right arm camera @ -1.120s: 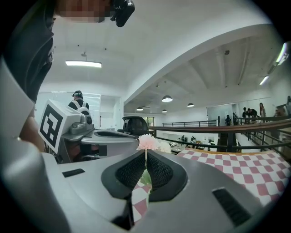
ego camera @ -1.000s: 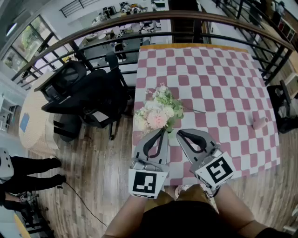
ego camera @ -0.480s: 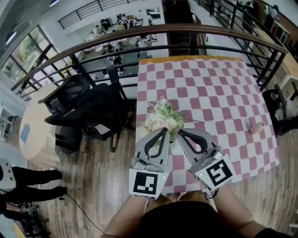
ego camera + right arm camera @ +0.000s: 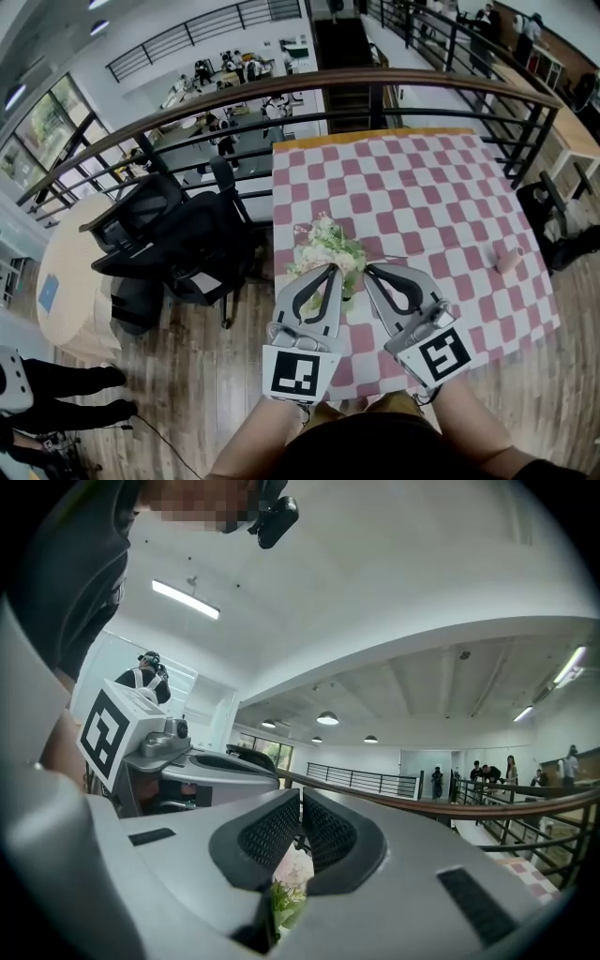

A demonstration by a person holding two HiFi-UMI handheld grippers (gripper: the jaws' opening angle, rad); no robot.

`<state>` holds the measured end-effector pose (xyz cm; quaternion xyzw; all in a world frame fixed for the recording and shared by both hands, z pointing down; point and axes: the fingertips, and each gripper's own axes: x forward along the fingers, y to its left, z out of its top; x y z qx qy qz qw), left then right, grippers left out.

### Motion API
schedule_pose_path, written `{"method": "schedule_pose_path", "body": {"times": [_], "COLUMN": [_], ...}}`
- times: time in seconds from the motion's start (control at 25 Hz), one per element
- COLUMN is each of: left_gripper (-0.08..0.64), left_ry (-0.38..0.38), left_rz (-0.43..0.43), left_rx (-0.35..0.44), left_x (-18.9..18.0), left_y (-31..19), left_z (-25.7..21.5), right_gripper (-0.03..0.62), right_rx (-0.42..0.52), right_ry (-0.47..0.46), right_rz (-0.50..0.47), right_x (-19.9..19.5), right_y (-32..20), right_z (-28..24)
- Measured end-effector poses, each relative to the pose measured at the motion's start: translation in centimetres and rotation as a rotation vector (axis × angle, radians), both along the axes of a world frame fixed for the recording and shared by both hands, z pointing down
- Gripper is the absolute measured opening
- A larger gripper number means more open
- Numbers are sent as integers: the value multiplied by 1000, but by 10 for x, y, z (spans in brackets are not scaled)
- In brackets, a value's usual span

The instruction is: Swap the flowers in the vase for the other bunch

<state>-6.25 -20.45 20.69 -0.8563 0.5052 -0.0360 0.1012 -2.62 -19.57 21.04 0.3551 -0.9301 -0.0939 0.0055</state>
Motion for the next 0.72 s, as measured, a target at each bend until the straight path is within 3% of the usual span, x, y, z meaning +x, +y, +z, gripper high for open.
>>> {"method": "schedule_pose_path", "body": {"times": [0.72], "left_gripper": [9], "left_ry": [-4], "left_rz": [44], "left_rx": [54], "left_x": [-9], "left_y": [7], "left_z": [-22], "right_gripper": [37], "right_rx": [51], "right_ry": [-4], "right_rz": [14], "right_x": [-16], "right_y": [8], "right_z": [-22]}}
